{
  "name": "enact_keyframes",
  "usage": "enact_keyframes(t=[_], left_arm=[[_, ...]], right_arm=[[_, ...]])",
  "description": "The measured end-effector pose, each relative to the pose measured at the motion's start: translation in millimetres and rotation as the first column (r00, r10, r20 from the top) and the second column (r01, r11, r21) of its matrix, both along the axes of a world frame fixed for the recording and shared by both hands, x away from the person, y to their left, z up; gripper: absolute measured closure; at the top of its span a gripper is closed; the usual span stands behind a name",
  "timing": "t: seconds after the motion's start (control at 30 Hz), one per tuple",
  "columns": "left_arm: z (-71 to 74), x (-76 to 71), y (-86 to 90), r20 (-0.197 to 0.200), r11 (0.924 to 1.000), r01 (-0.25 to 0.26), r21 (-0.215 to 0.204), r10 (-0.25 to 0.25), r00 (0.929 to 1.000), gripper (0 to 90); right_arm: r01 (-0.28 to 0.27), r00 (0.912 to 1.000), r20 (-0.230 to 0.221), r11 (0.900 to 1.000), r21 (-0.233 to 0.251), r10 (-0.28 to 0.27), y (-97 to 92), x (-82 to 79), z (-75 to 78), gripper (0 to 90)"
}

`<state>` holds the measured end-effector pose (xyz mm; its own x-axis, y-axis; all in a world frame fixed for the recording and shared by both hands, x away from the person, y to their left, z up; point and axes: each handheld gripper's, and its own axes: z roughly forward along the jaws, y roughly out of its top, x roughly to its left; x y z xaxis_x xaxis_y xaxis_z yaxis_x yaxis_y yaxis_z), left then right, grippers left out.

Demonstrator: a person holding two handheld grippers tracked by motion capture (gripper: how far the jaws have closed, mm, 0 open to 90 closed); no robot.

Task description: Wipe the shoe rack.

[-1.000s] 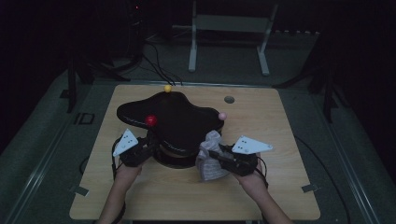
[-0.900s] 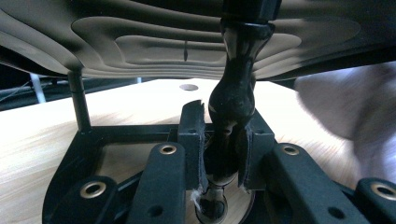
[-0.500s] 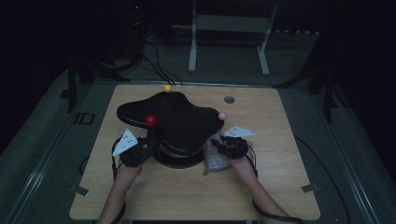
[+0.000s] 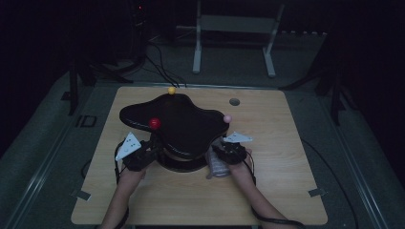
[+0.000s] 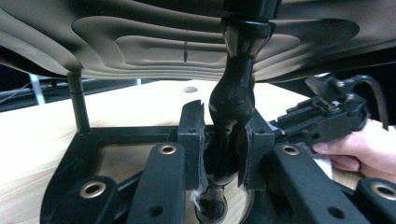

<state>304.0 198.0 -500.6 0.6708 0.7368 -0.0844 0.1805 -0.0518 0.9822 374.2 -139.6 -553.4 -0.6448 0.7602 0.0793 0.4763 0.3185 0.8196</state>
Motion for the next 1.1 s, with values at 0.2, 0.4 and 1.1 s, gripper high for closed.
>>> enact_keyframes(t=[0.2, 0.4, 1.1], left_arm=[[-0.3, 0.4, 0.2, -0.002, 1.0, 0.003, -0.007, -0.003, 1.0, 74.5], [0.3, 0.5, 0.1, -0.002, 1.0, 0.002, 0.001, -0.002, 1.0, 74.5], [-1.2, 2.4, 3.4, -0.011, 0.9994, 0.026, -0.024, -0.026, 0.9996, 74.4]], right_arm=[[-0.031, 0.9992, -0.024, 0.9994, 0.017, 0.031, 13.9, -23.4, 0.0, 68.4], [-0.106, 0.9941, -0.02, 0.9939, 0.03, 0.107, 40.3, -46.9, -1.6, 68.2], [-0.228, 0.973, -0.019, 0.9712, 0.068, 0.23, 90.2, -55.7, -3.2, 67.4]])
